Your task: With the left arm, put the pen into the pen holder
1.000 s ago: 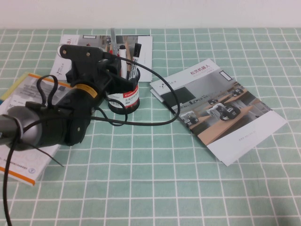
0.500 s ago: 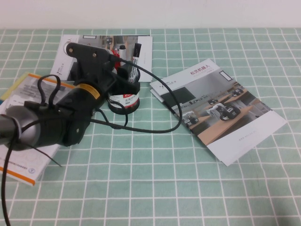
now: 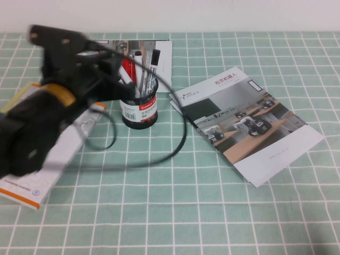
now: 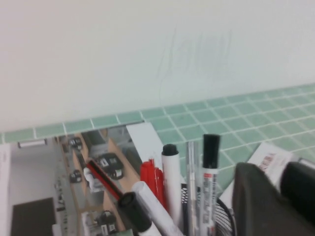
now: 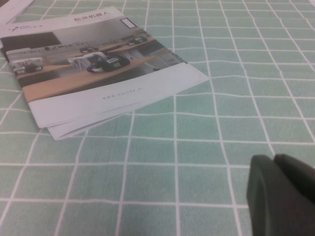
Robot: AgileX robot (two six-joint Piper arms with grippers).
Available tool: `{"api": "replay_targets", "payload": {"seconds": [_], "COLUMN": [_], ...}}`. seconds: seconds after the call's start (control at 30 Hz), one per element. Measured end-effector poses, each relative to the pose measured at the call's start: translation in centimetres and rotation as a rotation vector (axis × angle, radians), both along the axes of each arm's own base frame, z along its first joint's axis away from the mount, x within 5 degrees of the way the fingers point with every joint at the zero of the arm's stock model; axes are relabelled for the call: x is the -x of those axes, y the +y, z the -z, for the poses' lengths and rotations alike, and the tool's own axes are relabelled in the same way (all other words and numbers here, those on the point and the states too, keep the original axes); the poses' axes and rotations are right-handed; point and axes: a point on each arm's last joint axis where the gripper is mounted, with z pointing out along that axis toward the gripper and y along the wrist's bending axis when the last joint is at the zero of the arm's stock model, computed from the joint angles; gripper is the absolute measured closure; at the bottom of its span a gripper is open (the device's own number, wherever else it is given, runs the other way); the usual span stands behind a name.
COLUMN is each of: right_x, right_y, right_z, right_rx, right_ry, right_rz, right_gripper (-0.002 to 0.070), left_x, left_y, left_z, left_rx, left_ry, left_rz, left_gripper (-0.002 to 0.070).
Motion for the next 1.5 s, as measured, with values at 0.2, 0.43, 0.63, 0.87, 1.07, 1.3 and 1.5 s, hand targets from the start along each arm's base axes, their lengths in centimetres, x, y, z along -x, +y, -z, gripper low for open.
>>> {"api": "replay_targets", "payload": {"seconds": [0.2,0.43,0.63,0.87,1.07,1.3,1.5], "right_x": [0.0,0.0,0.0,0.0,0.0,0.0,0.0], "right_y": [0.0,0.0,0.0,0.0,0.0,0.0,0.0], "right_z": [0.0,0.0,0.0,0.0,0.0,0.0,0.0], "right_rx": [0.0,0.0,0.0,0.0,0.0,0.0,0.0], "right_ry": [0.0,0.0,0.0,0.0,0.0,0.0,0.0], "right_rz": [0.0,0.0,0.0,0.0,0.0,0.0,0.0], "right_gripper": [0.0696,0.0696,0.0696,0.0696,0.0696,0.0696,0.0696], "left_x": [6.7,14.2,18.1,19.5,19.7,21.6,23.5], "left_y": [3.5,7.3,9.3,10.0,10.1,12.7,14.2], "left_z": [-1.7,-0.7,2.8,4.3,4.9,6.2,8.0], "left_rx": [0.014,0.016,-0.071,-0.08,-0.068,0.001,0.036], "left_ry": [-0.04,-0.045,0.003,0.06,0.102,-0.015,-0.103], "left_rz": [0.005,0.01,0.025,0.025,0.021,-0.161,-0.321], "left_gripper": [0.0662,0.0672,0.0672,0.0672,0.0672,0.0672,0.0672]}}
